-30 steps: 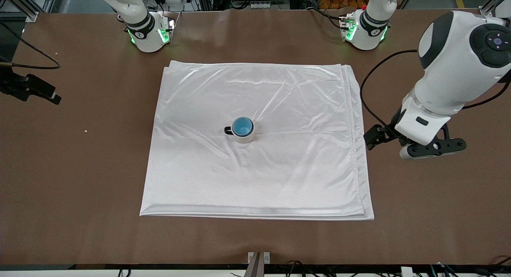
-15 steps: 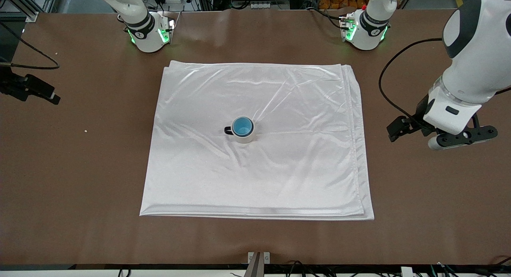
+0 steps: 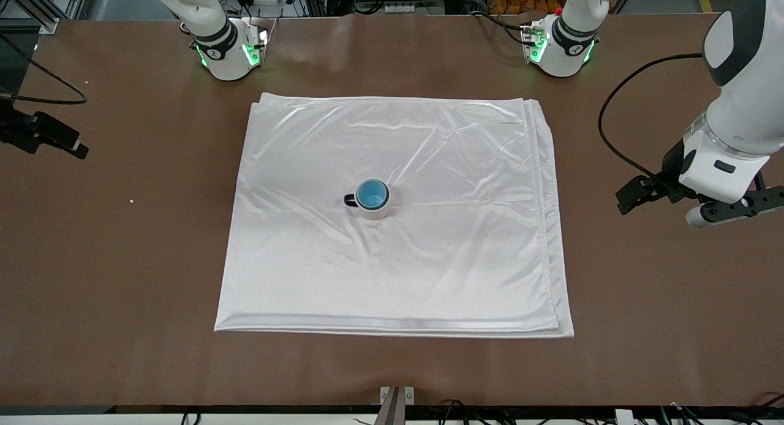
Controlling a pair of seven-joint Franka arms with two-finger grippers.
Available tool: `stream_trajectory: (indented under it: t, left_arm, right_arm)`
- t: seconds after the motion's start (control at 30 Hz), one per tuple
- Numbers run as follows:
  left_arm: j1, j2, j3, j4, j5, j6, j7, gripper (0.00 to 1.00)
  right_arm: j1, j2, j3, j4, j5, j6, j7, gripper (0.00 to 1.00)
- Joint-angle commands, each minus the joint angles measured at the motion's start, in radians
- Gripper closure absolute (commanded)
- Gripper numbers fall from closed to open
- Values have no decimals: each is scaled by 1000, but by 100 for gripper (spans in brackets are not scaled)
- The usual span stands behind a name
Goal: Place blue cup into white mug on cloth
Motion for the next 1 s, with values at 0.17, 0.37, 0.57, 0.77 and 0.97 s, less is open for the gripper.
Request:
stream_trajectory:
  t: [0.17, 0.37, 0.57, 0.77, 0.97]
  left_arm:
    - [18, -35, -4, -4, -4, -32, 11, 0]
    - [28, -45, 3, -2, -7, -38, 17, 0]
    - [28, -53, 42, -3, -10, -49, 164, 0]
    - [28, -55, 56, -4, -10, -63, 193, 0]
    - [26, -58, 53, -2, -9, -86, 219, 0]
  right_arm:
    - [9, -21, 3, 27, -77, -59, 13, 0]
    - [-2, -18, -1, 21, -79, -101, 15, 0]
    - [-8, -26, 6, 27, -85, -150, 19, 0]
    - [-31, -21, -6, 46, -82, -164, 4, 0]
    - [-57, -13, -9, 50, -50, -153, 3, 0]
